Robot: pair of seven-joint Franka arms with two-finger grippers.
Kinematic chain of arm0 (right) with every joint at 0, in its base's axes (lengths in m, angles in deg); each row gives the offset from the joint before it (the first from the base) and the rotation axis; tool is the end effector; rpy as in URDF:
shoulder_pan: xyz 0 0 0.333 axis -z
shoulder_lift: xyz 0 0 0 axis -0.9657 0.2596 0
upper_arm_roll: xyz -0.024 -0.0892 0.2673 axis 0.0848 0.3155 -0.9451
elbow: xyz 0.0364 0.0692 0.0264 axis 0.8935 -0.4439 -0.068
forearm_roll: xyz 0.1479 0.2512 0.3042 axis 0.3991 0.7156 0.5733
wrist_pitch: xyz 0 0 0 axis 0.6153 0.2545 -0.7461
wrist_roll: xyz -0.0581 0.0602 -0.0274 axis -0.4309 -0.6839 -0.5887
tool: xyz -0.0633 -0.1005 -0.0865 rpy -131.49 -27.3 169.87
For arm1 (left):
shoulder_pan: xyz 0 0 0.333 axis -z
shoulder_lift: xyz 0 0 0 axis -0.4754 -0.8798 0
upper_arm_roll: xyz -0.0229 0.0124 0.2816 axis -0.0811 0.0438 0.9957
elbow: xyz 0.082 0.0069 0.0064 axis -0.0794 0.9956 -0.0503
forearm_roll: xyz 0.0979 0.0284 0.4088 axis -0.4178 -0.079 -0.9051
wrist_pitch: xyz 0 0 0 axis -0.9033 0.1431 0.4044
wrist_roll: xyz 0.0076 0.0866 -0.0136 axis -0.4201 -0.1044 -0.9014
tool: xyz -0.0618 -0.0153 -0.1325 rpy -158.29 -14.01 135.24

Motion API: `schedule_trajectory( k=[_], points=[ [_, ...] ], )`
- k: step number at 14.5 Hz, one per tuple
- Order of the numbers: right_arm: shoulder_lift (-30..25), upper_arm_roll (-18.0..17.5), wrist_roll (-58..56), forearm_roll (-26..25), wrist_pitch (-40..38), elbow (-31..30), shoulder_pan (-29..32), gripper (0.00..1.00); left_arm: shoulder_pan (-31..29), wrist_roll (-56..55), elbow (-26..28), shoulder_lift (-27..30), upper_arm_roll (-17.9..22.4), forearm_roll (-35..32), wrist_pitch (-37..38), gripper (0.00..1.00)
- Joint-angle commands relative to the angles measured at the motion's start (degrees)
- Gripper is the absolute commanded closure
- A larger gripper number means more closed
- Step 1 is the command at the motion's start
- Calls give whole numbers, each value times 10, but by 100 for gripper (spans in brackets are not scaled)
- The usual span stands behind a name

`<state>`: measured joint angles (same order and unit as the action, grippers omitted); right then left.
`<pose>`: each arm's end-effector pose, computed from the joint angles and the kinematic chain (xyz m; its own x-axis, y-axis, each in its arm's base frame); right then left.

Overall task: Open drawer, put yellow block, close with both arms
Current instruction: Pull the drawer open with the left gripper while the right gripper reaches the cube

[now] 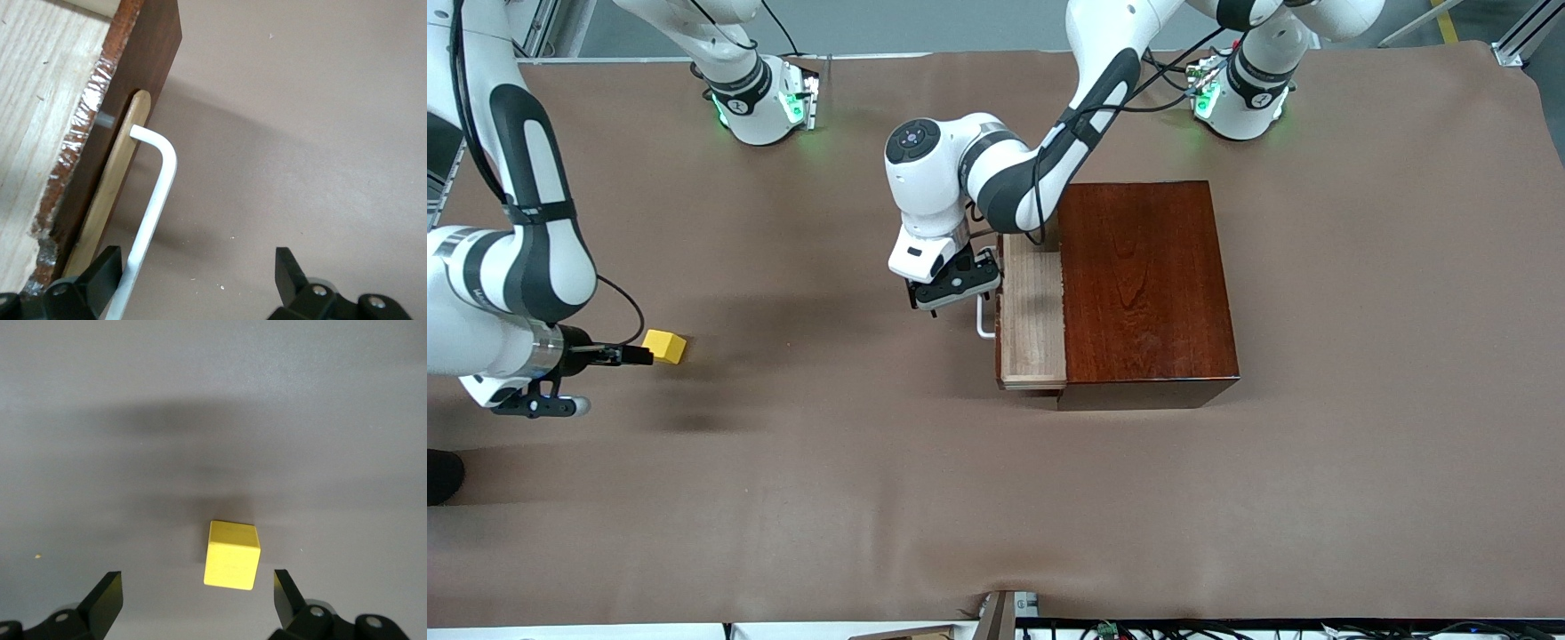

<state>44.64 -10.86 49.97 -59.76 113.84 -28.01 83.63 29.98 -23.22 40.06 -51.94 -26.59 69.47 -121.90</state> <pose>0.6260 -0.1065 0.2079 0.9820 -0.0503 -0.1822 -0.0565 -0.9980 -0.0293 0.4711 -0.6083 0.2239 0.9152 0.3273 0.2350 0.3330 -0.9428 0.0166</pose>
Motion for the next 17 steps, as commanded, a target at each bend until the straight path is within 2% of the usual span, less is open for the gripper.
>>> schedule_trajectory(
  k=[1, 10, 14, 15, 17],
  points=[
    [-10, -8, 6, 8, 62, -60, 17, 0, 6, -35, -25, -19, -18, 9, -39, 0],
    [-10, -7, 6, 7, 179, -143, 31, 0, 16, -89, -27, -21, -22, 9, -71, 0],
    [-10, -7, 6, 7, 184, -155, 34, 0, 16, -90, -22, -14, -17, 7, -60, 0],
    [-10, -7, 6, 7, 185, -158, 36, 1, 15, -90, -22, -14, -15, 7, -49, 0],
    [-10, -7, 6, 8, 186, -162, 42, 10, 14, -89, -23, -7, -19, 8, -42, 0]
  ],
)
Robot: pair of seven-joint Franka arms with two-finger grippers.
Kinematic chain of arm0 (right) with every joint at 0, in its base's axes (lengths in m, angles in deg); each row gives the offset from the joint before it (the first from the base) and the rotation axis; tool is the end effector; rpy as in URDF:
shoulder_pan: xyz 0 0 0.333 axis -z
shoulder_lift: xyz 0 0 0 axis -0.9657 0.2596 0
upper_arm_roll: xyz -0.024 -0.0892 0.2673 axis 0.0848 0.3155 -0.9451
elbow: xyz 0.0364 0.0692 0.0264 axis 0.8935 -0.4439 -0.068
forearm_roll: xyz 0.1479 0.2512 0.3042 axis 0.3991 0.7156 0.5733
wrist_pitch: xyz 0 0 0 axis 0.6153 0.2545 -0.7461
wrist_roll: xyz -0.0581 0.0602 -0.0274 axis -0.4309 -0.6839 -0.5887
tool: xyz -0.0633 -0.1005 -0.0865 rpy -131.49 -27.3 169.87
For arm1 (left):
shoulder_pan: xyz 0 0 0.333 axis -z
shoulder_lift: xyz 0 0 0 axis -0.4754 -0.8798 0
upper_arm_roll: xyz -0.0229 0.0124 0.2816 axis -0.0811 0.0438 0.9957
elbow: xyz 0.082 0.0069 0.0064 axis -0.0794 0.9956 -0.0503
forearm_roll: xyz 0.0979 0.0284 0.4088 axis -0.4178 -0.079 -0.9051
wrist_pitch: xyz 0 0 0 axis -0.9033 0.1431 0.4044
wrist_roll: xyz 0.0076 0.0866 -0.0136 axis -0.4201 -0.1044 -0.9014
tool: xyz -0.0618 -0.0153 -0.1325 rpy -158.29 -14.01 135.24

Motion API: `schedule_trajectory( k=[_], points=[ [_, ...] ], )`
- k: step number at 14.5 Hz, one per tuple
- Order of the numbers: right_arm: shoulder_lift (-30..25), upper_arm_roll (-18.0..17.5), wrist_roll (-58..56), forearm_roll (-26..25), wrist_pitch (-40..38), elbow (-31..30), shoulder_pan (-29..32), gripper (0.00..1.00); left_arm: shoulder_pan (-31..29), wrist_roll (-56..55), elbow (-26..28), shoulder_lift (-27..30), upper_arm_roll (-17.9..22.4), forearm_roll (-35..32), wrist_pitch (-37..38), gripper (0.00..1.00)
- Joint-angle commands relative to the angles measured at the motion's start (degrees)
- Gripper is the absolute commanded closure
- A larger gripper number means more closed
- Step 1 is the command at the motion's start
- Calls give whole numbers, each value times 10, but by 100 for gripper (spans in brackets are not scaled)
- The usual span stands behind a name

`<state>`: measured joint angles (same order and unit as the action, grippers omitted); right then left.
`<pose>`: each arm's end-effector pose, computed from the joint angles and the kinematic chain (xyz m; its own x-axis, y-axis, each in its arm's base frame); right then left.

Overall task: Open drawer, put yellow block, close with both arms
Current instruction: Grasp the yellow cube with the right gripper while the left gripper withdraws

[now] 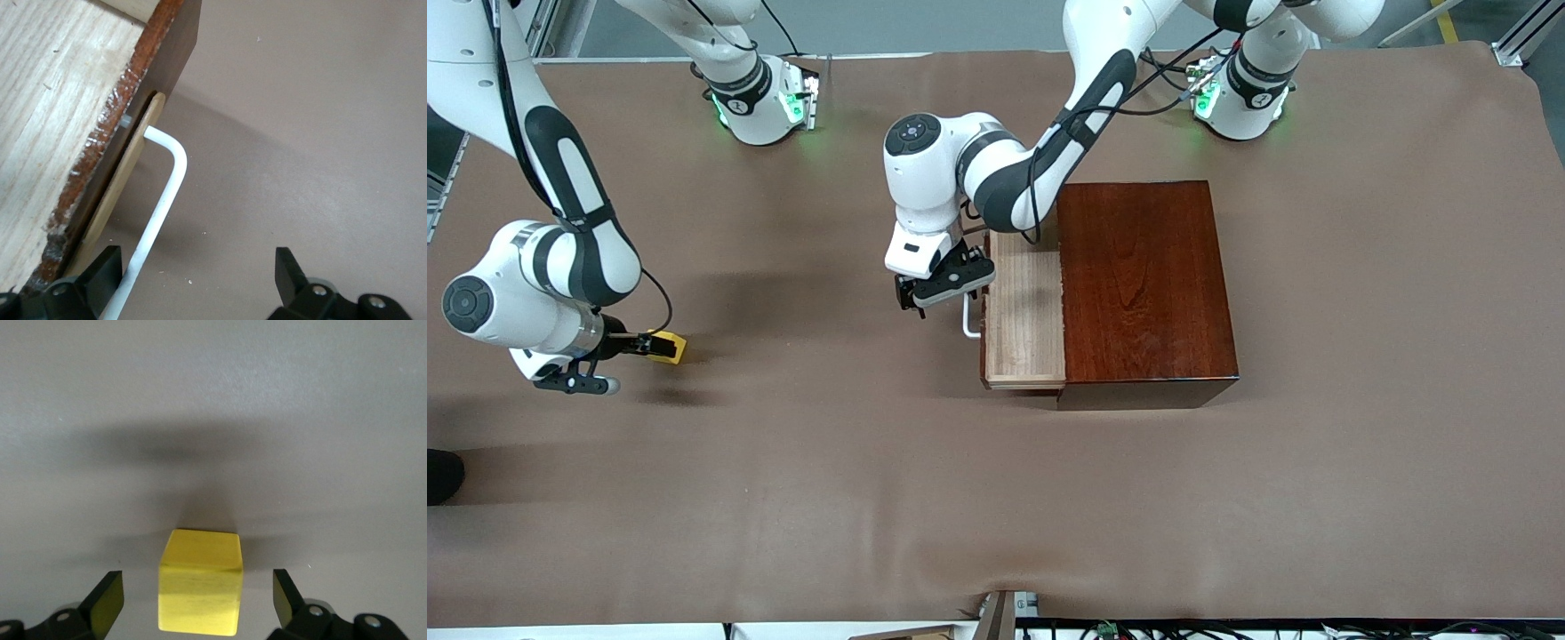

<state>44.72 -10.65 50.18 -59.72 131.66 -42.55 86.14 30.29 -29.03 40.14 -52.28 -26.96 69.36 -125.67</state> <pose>0.5715 -0.1271 0.1215 0.9860 -0.1068 -0.1280 -0.1099 -0.9938 -0.0174 0.4678 -0.6208 0.2248 0.8811 0.4105 0.2351 0.3990 -0.9118 0.0966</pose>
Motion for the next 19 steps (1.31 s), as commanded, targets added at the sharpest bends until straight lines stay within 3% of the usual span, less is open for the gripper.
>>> schedule_trajectory(
  k=[1, 5, 8, 10, 12, 15, 19],
  points=[
    [-10, -9, 4, 7, 7, -17, 17, 14, 11, -31, -23, 3, -16, 9, -3, 0],
    [-10, -10, 5, 7, 6, -17, 15, 46, 13, -31, -22, 23, -15, 2, 79, 0],
    [-10, -10, 5, 7, 7, -17, 15, 55, 19, -27, -23, 38, -15, 1, 140, 0],
    [-8, -10, 5, 7, 7, -18, 16, 56, 19, -23, -21, 80, -11, -4, 188, 0],
    [-9, -10, 6, 7, 4, -17, 15, 100, 13, 8, -9, 131, -12, -34, 237, 0],
    [-22, -14, 7, 7, -8, -13, 9, 100, -9, 45, -6, 195, -9, -35, 299, 0],
    [-40, -18, 14, 21, -103, 35, -5, 100, -34, 104, 12, 263, -4, -90, 387, 0]
  ],
)
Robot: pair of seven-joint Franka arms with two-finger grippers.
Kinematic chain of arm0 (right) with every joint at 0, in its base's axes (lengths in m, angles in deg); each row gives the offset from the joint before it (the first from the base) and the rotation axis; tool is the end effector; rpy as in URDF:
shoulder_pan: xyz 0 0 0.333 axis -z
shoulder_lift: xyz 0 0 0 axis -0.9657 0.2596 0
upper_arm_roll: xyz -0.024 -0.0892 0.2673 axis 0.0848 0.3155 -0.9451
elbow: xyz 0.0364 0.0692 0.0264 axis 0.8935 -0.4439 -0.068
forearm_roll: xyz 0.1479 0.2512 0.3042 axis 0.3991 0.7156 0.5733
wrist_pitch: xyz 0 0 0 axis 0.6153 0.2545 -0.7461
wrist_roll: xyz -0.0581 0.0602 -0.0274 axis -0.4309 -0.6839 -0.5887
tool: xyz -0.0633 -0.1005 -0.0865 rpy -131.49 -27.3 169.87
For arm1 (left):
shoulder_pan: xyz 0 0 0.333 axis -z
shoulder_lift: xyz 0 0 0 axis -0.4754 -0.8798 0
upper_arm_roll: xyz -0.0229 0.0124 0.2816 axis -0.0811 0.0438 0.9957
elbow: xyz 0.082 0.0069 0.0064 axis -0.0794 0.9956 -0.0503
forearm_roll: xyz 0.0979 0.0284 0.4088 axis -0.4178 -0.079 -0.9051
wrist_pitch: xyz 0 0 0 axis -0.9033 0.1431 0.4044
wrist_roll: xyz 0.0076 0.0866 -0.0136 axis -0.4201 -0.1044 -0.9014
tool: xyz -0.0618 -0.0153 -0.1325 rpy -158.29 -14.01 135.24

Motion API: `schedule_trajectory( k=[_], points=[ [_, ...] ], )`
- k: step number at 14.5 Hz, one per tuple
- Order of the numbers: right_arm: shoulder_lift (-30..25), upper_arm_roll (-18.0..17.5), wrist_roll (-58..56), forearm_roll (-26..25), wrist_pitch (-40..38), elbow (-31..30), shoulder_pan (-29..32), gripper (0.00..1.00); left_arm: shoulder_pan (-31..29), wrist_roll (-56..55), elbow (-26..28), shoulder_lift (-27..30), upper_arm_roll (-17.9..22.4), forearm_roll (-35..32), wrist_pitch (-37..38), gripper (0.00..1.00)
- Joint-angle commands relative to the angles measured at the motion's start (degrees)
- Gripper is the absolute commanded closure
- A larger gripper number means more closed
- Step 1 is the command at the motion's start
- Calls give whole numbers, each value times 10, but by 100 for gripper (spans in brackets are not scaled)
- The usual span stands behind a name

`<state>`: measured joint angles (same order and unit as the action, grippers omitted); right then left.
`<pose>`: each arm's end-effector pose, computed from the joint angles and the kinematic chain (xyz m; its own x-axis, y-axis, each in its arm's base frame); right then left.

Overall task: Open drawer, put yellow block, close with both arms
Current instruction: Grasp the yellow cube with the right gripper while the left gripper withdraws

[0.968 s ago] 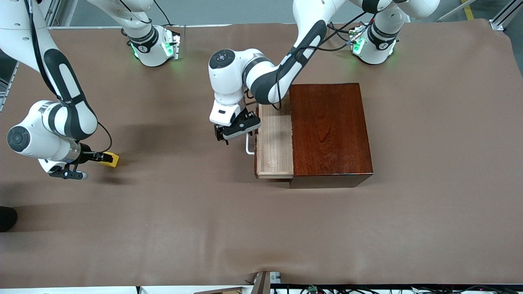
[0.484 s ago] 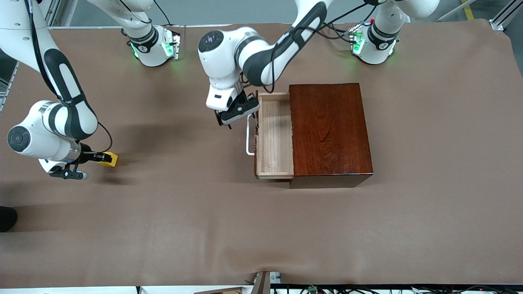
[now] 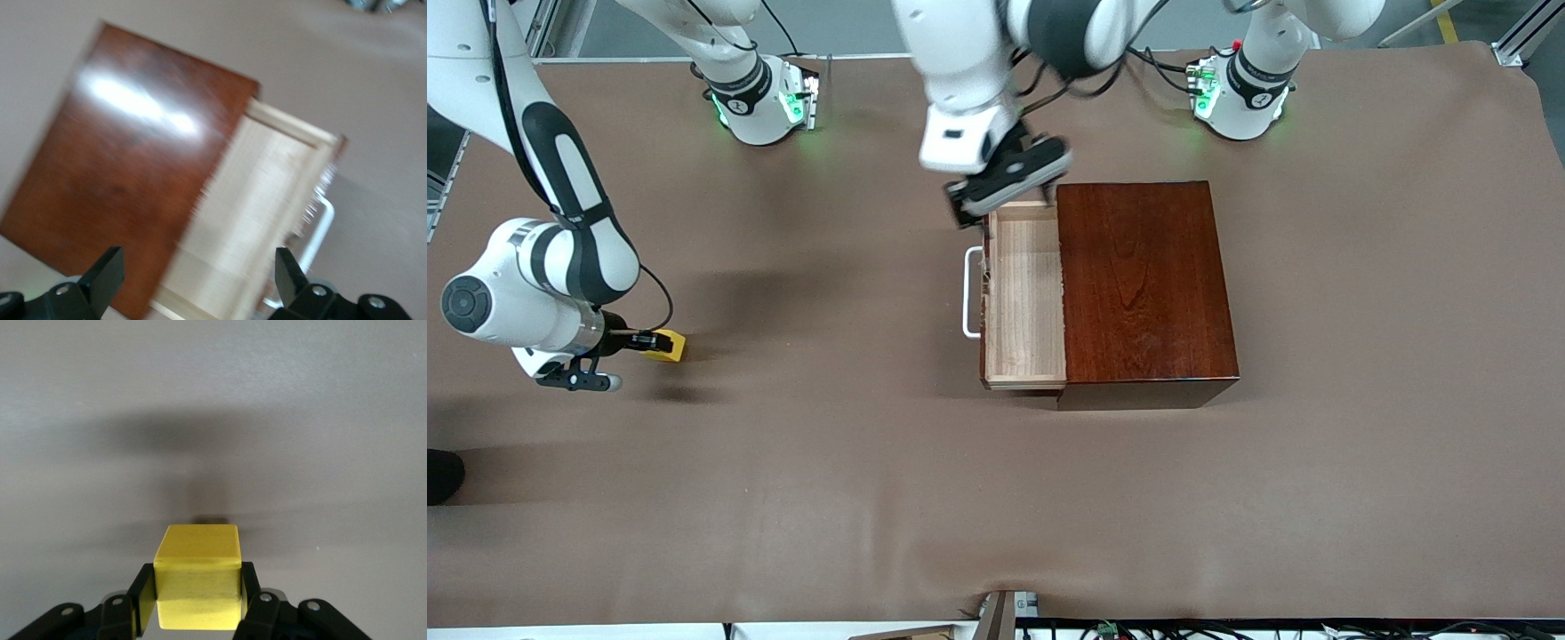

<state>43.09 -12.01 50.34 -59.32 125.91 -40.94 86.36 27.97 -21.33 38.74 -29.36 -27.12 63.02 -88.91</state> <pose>0.5758 -0.1146 0.1426 0.9812 -0.0926 -0.1695 -0.1004 -0.9942 -0.0378 0.4571 -0.5075 0.4786 0.8750 0.3917 0.2846 0.4446 -0.8828 -0.1519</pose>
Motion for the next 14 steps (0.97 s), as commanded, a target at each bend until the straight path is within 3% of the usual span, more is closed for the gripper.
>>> schedule_trajectory(
  k=[1, 8, 14],
  points=[
    [-27, -4, 22, 17, -62, 29, -16, 100, -31, 47, 27, 48, -5, -26, 31, 0],
    [-82, -4, 161, 38, -140, 49, -82, 100, -147, 162, 35, 119, -8, 13, 74, 0],
    [-88, -5, 269, 65, -258, 132, -134, 100, -252, 321, 51, 155, -8, 34, 75, 0]
  ],
)
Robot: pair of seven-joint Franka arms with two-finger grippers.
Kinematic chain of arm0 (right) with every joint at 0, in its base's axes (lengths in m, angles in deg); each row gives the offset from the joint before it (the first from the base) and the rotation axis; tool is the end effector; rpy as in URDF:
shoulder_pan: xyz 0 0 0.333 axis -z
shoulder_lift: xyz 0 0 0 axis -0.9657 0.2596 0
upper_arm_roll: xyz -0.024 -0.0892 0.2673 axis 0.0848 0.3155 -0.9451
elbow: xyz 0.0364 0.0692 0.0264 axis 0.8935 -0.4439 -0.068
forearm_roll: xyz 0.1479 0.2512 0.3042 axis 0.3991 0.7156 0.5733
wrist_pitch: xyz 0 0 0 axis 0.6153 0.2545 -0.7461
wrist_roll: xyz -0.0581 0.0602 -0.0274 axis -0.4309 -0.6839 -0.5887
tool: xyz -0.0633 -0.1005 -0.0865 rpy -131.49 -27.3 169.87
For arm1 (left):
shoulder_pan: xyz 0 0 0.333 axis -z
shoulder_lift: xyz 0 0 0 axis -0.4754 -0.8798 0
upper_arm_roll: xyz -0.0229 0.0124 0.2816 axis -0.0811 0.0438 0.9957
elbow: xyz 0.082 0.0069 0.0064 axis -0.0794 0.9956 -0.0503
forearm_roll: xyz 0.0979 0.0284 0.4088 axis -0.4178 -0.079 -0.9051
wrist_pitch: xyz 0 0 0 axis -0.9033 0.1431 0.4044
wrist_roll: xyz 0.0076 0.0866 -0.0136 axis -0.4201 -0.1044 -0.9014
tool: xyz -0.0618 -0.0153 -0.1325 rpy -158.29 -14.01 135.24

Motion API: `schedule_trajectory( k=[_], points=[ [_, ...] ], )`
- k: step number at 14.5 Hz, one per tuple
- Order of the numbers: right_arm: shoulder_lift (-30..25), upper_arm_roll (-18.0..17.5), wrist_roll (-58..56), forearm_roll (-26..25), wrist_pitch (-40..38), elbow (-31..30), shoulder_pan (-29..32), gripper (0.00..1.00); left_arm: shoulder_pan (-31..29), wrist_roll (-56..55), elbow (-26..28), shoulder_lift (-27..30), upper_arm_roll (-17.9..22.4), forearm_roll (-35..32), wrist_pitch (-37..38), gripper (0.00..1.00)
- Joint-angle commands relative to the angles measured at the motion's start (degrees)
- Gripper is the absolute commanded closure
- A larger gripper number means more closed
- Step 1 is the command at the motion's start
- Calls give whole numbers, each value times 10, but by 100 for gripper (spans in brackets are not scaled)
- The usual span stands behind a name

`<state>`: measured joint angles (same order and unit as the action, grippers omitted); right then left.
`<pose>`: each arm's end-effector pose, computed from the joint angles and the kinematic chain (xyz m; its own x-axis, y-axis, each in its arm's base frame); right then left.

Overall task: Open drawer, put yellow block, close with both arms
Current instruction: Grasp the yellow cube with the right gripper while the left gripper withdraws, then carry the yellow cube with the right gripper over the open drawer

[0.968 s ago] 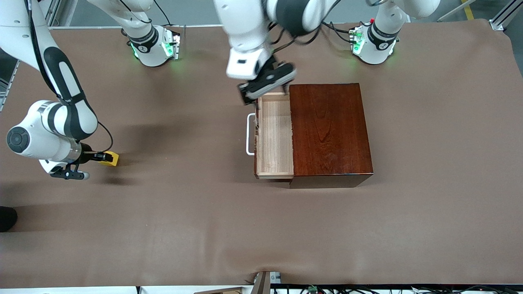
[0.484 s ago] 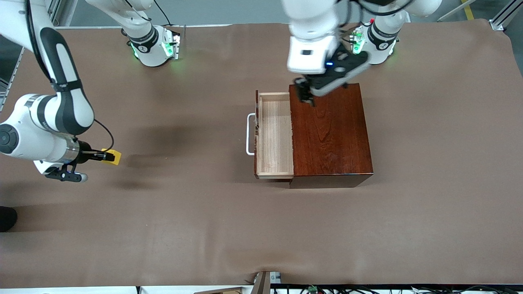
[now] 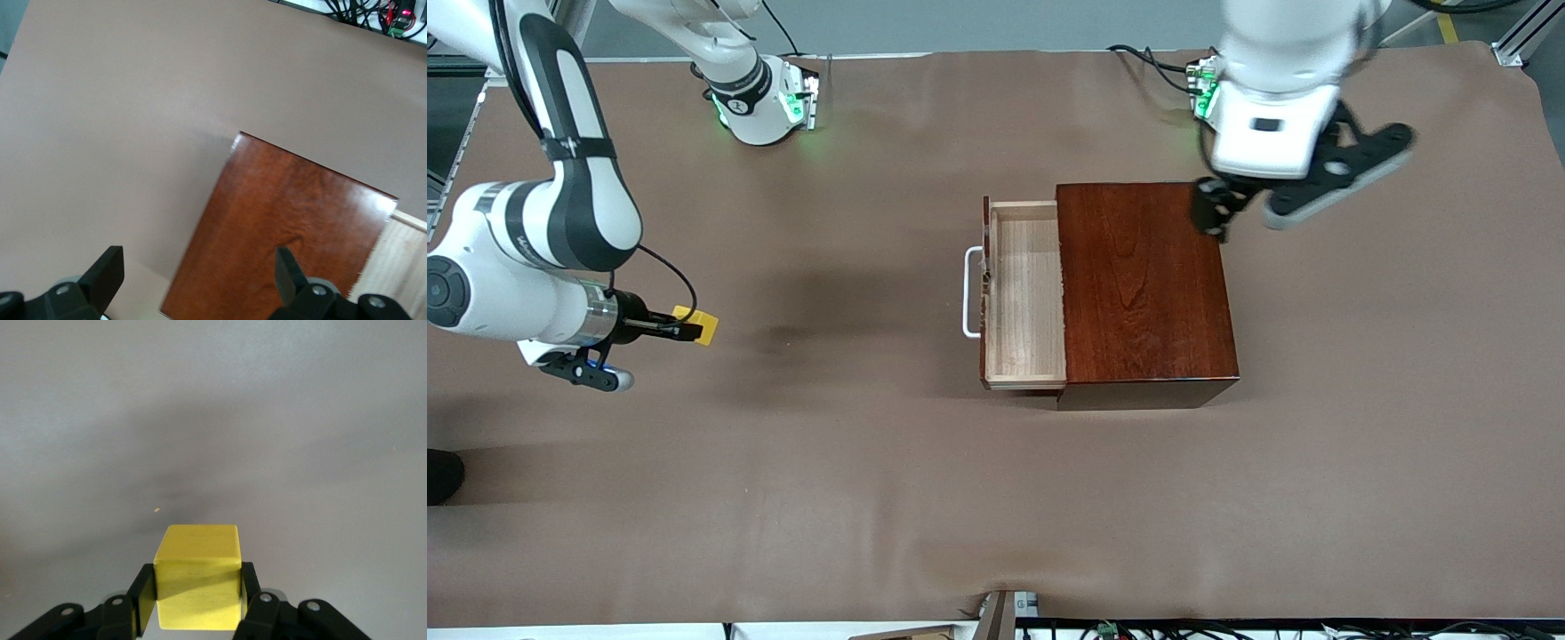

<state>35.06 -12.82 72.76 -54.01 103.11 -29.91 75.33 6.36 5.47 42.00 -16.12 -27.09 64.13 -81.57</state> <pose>0.6085 0.0184 0.2876 0.9215 -0.2900 -0.2583 -0.3099 -0.9499 -0.0393 0.5548 -0.2653 0.5889 0.9128 0.3638 0.1853 0.3974 -0.8958 -0.1990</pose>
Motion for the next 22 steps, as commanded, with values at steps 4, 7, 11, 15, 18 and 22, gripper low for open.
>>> schedule_trajectory(
  k=[4, 7, 11, 15, 18, 22],
  points=[
    [-26, 3, 105, 24, -32, 26, -63, 100, -129, 202, 21, 41, -8, 73, 6, 0],
    [-37, 3, 183, 49, -32, 29, -94, 100, -185, 297, 44, 57, -9, 88, 7, 0],
    [-51, 3, 314, 63, -33, 45, -153, 100, -236, 387, 92, 95, -9, 91, 5, 0],
    [-52, 5, 469, 62, -27, 63, -235, 100, -255, 401, 149, 131, -8, 90, -24, 0],
    [-49, 5, 567, 62, -26, 80, -276, 100, -254, 411, 168, 145, -9, 90, -43, 0],
    [-45, 5, 694, 63, -26, 106, -327, 100, -240, 426, 148, 136, -12, 90, -42, 0]
  ],
)
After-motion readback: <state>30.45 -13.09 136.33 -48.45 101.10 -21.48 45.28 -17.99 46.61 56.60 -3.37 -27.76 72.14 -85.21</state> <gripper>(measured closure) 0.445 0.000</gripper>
